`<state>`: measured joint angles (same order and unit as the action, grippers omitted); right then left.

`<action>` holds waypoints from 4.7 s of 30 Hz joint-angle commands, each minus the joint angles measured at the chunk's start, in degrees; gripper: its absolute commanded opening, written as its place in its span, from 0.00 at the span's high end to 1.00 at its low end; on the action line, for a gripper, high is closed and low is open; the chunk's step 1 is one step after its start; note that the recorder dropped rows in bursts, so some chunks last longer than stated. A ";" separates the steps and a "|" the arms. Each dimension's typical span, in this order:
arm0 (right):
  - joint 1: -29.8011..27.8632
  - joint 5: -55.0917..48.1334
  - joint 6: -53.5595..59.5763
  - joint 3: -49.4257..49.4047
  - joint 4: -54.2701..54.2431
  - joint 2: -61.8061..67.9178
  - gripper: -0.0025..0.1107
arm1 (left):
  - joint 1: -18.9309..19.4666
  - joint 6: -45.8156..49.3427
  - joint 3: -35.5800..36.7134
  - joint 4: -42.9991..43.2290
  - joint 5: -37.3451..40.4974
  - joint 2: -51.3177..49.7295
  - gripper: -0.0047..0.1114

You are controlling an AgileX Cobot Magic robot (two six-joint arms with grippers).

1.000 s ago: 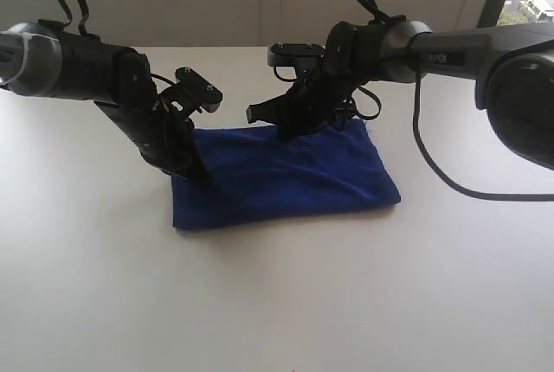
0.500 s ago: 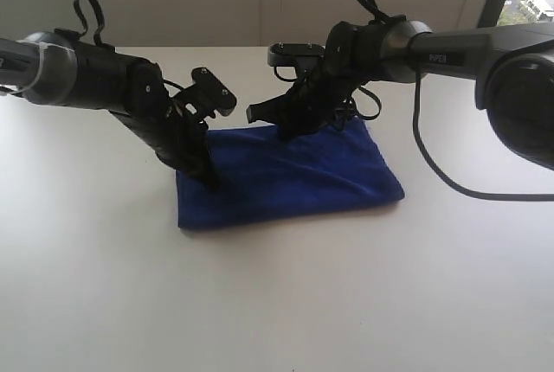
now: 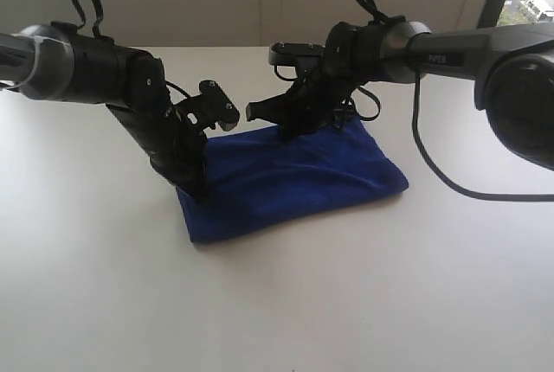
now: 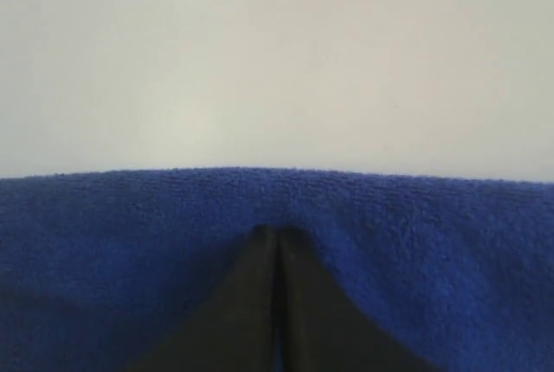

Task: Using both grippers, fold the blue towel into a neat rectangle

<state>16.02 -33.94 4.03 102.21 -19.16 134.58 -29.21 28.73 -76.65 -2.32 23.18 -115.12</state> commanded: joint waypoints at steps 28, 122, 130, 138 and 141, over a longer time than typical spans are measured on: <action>-5.78 -6.95 2.39 -14.22 13.44 -12.72 0.98 | -0.20 -21.52 0.99 -1.27 -6.67 0.10 0.96; -19.40 6.87 -5.53 -67.31 13.37 -116.64 0.98 | 13.88 -36.50 35.49 2.85 3.88 77.35 0.96; -19.40 6.87 -5.28 -74.11 13.99 -131.52 0.98 | 13.88 -36.26 43.05 2.85 3.88 91.81 0.96; -19.40 5.61 -5.28 -78.33 17.99 -133.55 0.98 | 13.88 -36.26 46.92 2.85 6.80 95.73 0.96; -19.40 4.45 -5.28 -78.33 18.10 -133.55 0.98 | 13.88 -36.26 46.92 2.85 8.62 95.73 0.96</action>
<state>-3.04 -28.99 -1.45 24.20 -1.98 1.28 -15.47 -7.20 -30.06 0.67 30.07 -19.75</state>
